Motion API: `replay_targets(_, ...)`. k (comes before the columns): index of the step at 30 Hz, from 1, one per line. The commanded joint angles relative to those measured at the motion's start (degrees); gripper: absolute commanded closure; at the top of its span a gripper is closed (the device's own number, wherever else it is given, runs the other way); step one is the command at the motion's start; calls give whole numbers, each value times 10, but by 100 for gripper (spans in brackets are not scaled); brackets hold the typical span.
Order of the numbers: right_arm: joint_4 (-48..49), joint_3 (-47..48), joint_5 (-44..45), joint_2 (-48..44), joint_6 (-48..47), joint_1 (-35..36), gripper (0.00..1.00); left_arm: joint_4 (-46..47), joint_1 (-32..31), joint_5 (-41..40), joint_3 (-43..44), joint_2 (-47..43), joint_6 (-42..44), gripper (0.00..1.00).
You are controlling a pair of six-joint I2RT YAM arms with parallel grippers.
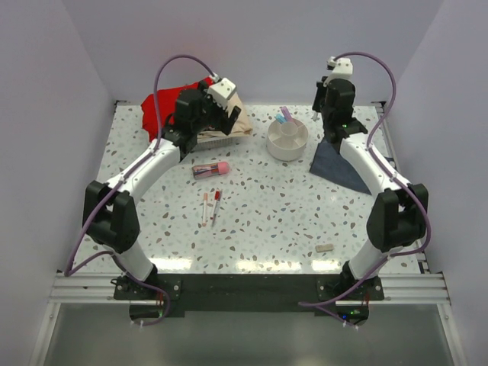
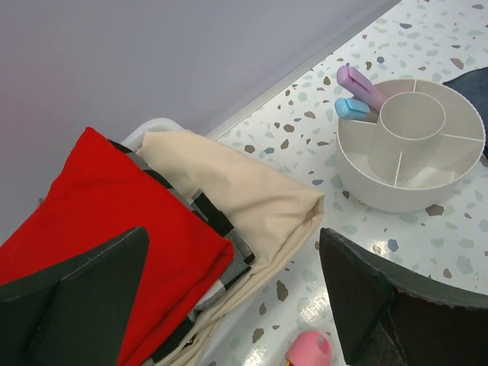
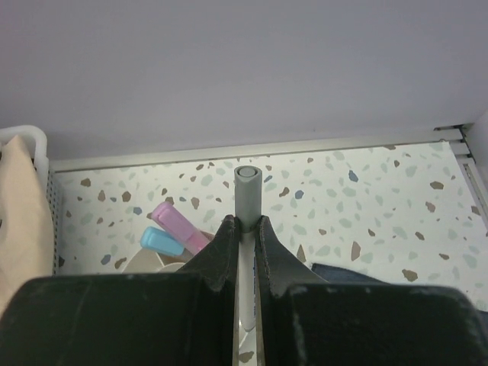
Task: Sort the stationery into containers
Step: Place the pen in the storage box.
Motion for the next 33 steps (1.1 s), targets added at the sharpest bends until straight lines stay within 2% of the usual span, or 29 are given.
replay_targets(1,9,-26,13,-16,21,0,100,44,-4,-17,-19,-41,-12,2)
replay_targets(15,44,24,-6,101,31,0,100,33,-4,-40,-2,-23,2,1)
replay_targets(26,20,92,-12,182,47,0,100,22,-4,-72,-2,-19,34,0)
replay_targets(27,14,92,-14,183,48,0,99,22,-4,-79,-3,-18,36,0)
replay_targets(30,-13,91,-21,179,52,0,80,18,-4,-82,-7,-19,47,0)
replay_targets(33,-22,76,-29,162,58,1,68,14,-4,-97,-20,-25,55,0)
